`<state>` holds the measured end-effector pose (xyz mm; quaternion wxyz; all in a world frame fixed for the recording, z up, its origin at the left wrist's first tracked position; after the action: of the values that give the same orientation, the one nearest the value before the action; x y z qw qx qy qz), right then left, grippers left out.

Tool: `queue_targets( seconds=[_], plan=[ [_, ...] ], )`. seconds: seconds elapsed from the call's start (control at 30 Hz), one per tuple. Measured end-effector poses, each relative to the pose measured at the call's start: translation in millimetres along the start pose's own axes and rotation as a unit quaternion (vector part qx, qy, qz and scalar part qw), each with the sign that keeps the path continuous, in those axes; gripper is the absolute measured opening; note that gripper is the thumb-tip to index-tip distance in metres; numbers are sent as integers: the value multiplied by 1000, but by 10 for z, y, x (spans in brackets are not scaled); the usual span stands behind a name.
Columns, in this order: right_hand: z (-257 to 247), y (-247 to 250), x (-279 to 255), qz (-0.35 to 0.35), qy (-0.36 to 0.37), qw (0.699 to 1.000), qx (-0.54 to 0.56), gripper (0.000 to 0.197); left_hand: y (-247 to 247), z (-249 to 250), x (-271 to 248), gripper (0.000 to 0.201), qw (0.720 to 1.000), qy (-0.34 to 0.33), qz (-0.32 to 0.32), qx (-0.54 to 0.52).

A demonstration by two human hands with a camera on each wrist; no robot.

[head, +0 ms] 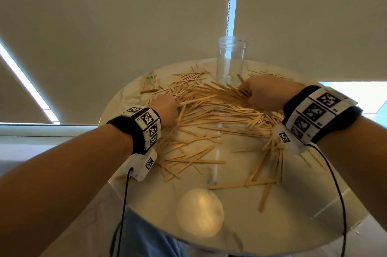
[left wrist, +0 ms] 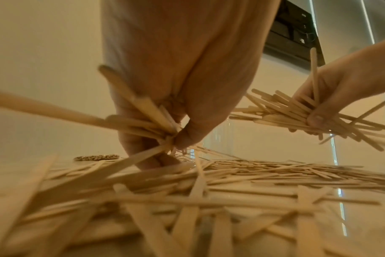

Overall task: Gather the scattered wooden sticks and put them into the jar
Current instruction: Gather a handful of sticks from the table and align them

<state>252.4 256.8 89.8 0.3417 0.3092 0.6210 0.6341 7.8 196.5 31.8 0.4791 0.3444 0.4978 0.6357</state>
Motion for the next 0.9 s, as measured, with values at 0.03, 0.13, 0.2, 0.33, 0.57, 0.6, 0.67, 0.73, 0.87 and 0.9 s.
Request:
queue_targets(
  seconds=[0.03,0.13,0.2,0.33,0.57,0.6,0.67,0.73,0.87,0.9],
  plan=[
    [17,19,-7,2,-7,1000,13,8,8,-7,-12,22,1000,0,3,-14],
    [23,64,-9,14,-25,998,54,16,56,-9,-78,25,997,-6,41,-68],
    [-13,92,7,27,-31,997,70,21,111,20,-134,24,992,-6,60,-115],
    [-147,127,49,52,-29,991,118,15,163,76,-228,20,971,-1,64,-228],
    [-463,25,134,61,7,982,177,12,191,171,-202,21,910,-16,76,-407],
    [-501,17,162,60,11,982,178,14,183,218,-199,24,902,-13,75,-425],
    [-557,8,218,54,11,978,200,18,129,307,-173,26,892,-12,56,-449],
    [-594,10,235,52,20,971,232,21,76,402,-168,27,891,-20,39,-452],
    [-639,-23,234,51,49,968,241,16,19,559,-182,53,892,-42,50,-447],
    [-646,-38,232,45,44,973,223,13,-1,576,-173,59,899,-41,57,-432]
  ],
)
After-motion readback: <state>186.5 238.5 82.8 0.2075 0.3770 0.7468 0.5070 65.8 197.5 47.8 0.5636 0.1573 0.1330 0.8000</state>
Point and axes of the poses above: each hand's wrist, its own x-axis towards the middle knuckle, its own y-axis out of the back of the hand, z = x × y, the point moved 1 cm from there along x, towards the middle knuckle, and after that the axes turned 8 degrees about -x, right-handed, at the moved point
